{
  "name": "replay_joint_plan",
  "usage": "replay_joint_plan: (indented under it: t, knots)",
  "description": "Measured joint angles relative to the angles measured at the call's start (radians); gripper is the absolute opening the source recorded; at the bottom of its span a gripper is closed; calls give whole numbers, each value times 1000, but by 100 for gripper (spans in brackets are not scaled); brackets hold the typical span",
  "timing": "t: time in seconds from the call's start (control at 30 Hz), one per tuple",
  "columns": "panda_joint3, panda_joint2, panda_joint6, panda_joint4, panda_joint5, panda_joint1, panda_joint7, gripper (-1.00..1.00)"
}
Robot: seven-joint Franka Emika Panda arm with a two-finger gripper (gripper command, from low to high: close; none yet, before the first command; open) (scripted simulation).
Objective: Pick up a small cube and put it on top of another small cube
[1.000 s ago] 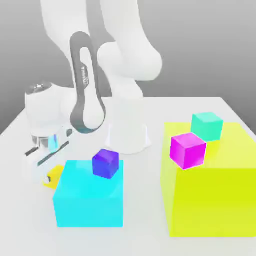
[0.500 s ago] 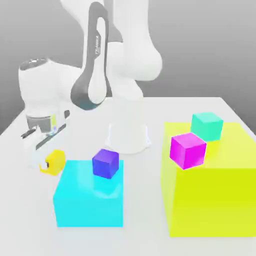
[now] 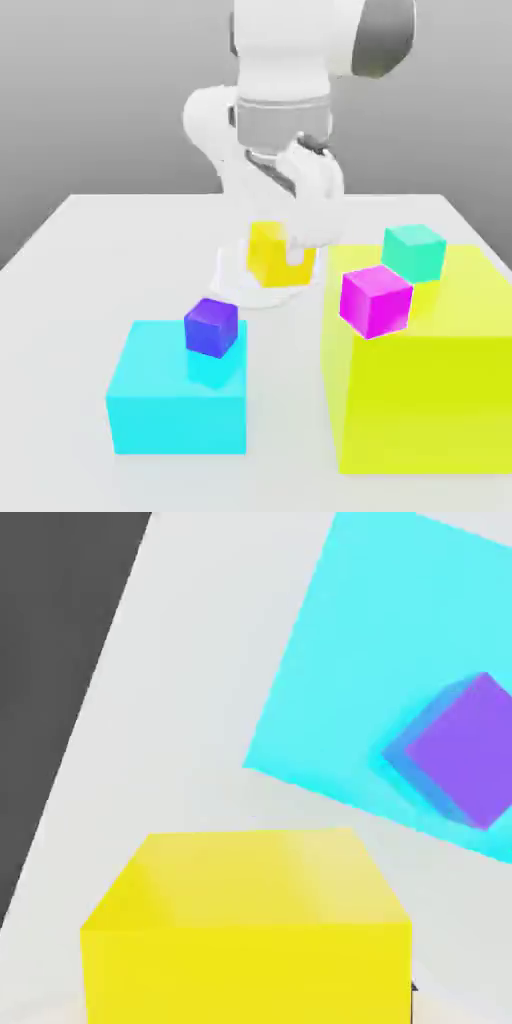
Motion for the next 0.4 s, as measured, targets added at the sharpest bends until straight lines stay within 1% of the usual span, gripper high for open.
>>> replay_joint_plan:
  t: [0.1, 0.13, 0.2, 0.27, 0.3, 0.4]
  knots:
    - [62, -81, -124, 48, 36, 118, -6, -100]
    - [74, -101, -146, 52, 50, 146, -5, -100]
    - [96, -101, -109, 20, 72, 166, -4, -100]
    - [120, -79, -34, -32, 90, 174, -5, -100]
    - [131, -67, 2, -57, 98, 175, -5, 100]
    - [131, -67, 2, -57, 98, 175, -5, 100]
